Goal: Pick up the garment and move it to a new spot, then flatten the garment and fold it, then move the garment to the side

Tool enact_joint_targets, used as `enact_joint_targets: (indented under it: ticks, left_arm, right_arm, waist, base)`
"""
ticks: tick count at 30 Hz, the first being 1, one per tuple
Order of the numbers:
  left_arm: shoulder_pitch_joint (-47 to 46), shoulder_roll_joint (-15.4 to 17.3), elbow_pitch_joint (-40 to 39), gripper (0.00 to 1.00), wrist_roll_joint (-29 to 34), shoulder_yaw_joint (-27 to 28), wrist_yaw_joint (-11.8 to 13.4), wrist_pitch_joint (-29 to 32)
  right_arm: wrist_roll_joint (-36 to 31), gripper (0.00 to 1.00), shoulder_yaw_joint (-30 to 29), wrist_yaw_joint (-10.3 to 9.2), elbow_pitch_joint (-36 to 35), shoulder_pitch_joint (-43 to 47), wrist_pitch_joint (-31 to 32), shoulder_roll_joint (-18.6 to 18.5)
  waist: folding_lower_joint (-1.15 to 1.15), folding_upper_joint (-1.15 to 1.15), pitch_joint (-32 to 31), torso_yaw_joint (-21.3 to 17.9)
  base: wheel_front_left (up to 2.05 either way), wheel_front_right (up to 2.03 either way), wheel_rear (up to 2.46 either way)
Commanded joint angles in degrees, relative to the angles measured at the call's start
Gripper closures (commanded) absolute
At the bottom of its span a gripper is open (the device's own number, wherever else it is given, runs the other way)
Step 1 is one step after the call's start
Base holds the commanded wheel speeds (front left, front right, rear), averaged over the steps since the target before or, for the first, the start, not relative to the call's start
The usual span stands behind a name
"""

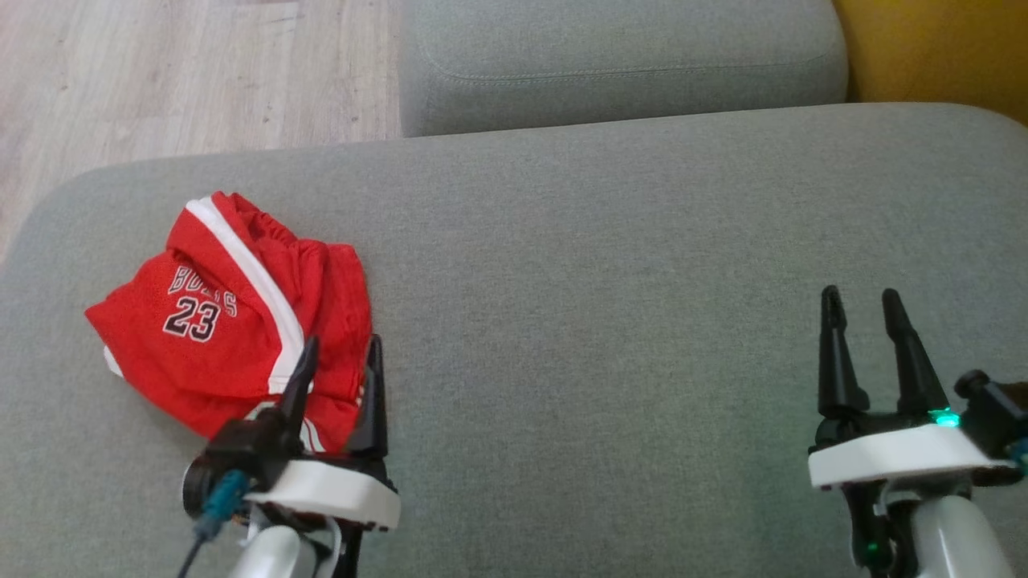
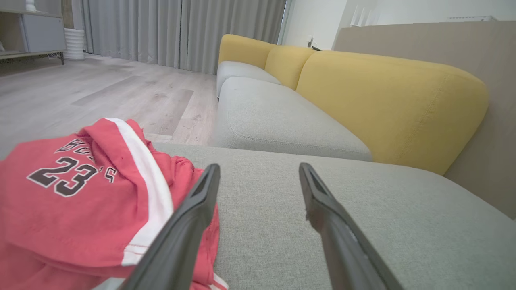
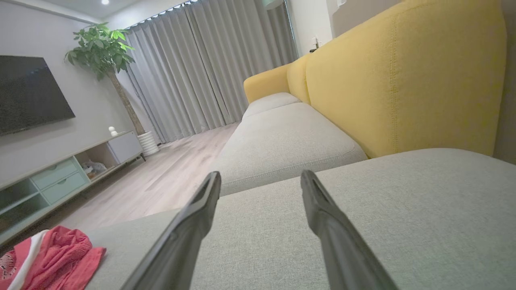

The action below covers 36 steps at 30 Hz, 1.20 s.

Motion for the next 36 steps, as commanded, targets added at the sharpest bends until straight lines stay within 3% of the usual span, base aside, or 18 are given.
enact_joint_targets:
  ticks: [1, 25, 36]
  left_arm:
    - [-3.62, 1.24, -1.06, 0.0, 2.82, -0.11, 0.82, -1.03]
    - [-8.67, 5.16, 1.8, 0.0, 20.24, -11.45, 7.26, -5.07]
    - [-5.82, 2.11, -0.67, 0.0, 14.79, -5.85, 7.15, -7.04]
  right_arm:
    - [-3.45, 0.0, 1.42, -0.03, -2.5, -2.59, -1.02, -0.5]
    - [-26.36, 0.0, 3.79, -0.04, -2.45, -3.72, -5.08, -0.59]
    - [-17.63, 0.0, 3.57, -0.04, -0.97, -2.94, -7.06, -0.64]
  waist:
    - [0.0, 0.0, 0.05, 0.17]
    - [0.0, 0.0, 1.3, 0.13]
    - [0.0, 0.0, 1.08, 0.66]
  base:
    - [0.0, 0.0, 0.0]
    - [0.0, 0.0, 0.0]
    - [0.0, 0.0, 0.0]
